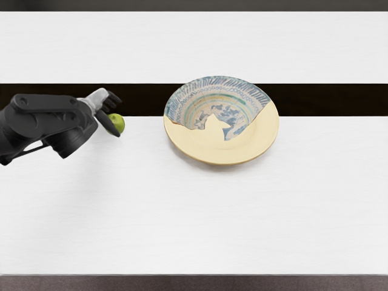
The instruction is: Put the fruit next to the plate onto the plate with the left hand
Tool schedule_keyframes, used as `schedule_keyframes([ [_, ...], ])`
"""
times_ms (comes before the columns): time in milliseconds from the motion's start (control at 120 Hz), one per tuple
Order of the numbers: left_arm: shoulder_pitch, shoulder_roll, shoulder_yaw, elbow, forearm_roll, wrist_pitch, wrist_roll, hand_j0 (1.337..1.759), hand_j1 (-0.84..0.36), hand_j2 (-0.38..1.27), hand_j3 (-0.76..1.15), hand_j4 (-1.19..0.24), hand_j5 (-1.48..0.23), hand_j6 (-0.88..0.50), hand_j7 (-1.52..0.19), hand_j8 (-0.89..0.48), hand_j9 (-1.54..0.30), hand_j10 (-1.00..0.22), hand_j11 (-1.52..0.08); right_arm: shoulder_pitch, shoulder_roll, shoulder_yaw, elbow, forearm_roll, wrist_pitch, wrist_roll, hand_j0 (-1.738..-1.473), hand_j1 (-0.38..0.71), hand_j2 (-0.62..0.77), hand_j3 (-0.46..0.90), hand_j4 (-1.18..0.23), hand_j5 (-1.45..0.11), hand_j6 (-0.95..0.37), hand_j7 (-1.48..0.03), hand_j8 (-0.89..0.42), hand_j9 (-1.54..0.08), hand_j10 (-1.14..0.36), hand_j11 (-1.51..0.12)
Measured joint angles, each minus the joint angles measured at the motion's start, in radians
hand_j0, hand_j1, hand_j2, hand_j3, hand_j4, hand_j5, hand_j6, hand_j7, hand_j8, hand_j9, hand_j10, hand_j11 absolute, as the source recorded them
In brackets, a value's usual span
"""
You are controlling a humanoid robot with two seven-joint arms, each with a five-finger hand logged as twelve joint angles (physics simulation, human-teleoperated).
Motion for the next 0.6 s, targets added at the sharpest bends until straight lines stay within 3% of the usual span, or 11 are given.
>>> schedule_keyframes([
  [600,0.021,-0.013,0.001,0.008,-0.001,-0.001,0.001,1.658,-0.26,0.11,0.0,-0.52,-0.68,-0.52,-0.67,-0.52,-0.67,-0.52,-0.67,0.0,0.0,0.0,0.0,0.0,0.0,0.0,-1.658,-0.35,0.0,0.0,0.0,0.0,0.0,0.0,0.0,0.0,0.0,0.0],
])
